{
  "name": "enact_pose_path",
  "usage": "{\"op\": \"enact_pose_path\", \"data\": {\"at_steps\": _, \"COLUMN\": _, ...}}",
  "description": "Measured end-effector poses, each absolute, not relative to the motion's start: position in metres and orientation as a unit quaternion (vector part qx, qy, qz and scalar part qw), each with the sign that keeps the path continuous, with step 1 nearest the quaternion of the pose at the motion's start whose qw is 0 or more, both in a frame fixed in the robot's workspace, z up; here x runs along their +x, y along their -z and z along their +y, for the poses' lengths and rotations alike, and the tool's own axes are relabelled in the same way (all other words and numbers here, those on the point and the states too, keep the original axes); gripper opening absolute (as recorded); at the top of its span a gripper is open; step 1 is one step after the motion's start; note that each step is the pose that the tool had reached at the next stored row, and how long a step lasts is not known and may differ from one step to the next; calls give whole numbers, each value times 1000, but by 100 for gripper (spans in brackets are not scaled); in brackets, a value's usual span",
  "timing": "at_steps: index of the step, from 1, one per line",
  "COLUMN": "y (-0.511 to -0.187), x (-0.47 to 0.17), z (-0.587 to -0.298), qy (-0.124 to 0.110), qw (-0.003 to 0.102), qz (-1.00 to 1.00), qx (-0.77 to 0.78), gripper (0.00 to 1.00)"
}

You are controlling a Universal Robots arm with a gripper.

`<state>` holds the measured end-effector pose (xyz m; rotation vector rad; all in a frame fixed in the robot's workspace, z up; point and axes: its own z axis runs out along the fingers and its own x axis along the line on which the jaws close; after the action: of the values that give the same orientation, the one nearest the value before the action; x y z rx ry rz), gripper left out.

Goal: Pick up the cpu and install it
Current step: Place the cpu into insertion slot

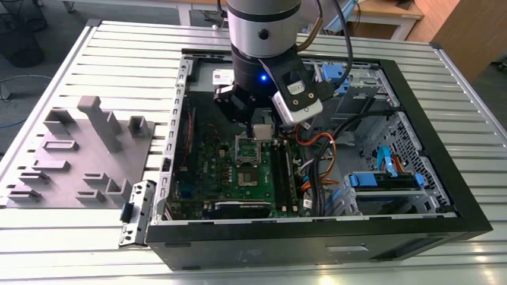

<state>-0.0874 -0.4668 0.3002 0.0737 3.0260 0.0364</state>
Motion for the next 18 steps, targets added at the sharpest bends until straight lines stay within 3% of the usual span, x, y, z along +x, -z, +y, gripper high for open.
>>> {"op": "enact_pose_path", "data": {"at_steps": 18, "y": -300, "x": -87, "z": -467, "qy": -11, "qw": 62, "qz": 998, "qx": 26, "gripper": 47}}
